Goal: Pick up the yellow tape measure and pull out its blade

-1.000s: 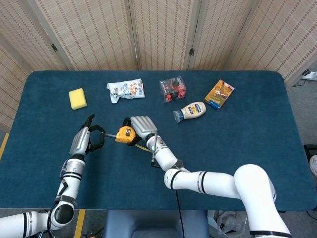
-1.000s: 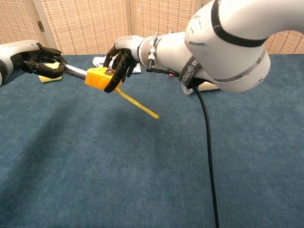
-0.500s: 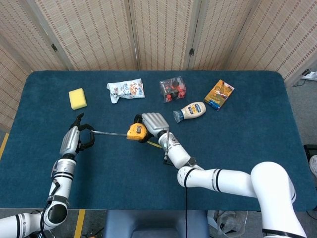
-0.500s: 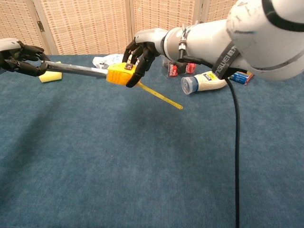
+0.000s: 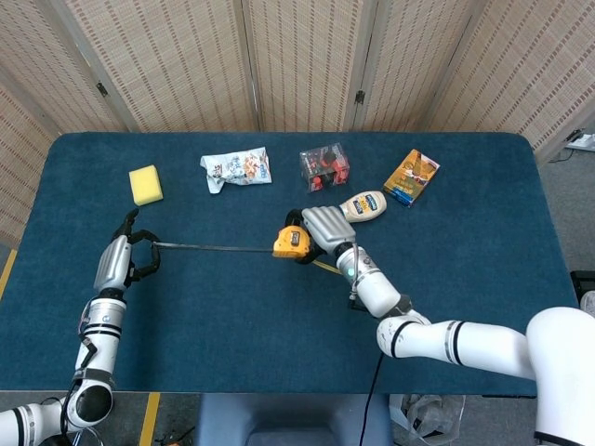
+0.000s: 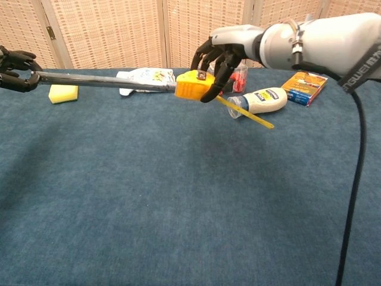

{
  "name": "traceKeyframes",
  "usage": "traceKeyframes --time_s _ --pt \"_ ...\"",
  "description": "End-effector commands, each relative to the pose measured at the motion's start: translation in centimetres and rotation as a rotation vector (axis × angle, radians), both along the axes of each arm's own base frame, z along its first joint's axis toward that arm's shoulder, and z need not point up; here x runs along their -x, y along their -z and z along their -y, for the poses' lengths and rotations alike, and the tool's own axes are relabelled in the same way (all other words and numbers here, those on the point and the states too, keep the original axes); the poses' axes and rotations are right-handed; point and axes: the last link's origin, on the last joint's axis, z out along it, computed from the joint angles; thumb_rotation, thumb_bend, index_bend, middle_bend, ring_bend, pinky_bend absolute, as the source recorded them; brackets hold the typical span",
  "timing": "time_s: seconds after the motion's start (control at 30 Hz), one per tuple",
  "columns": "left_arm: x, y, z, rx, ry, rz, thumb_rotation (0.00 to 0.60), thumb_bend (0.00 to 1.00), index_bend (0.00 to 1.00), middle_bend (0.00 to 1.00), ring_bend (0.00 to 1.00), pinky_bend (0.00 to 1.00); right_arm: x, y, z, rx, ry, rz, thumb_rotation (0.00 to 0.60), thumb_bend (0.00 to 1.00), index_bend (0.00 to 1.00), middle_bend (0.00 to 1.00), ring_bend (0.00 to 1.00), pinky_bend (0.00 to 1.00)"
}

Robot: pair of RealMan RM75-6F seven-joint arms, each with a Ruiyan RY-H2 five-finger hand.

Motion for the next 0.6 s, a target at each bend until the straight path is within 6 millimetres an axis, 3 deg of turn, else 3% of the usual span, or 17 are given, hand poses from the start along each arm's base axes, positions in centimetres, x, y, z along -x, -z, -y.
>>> traceKeyframes --time_s 0.03,0.6 --pt "0.8 -0.4 -0.1 -0.008 -0.004 -0.006 0.580 0.68 0.64 0.03 0.00 0.00 1.9 -1.3 -0.4 0.016 0.000 -0.019 0.600 0.18 0.63 0.56 0.48 0.27" --pt "3.6 -1.5 -0.4 -0.040 -0.005 -0.001 0.580 0.68 0.64 0.03 0.00 0.00 9.3 -6.1 -2.7 0.085 0.047 -0.051 0.600 0.18 0.64 0.57 0.49 0.27"
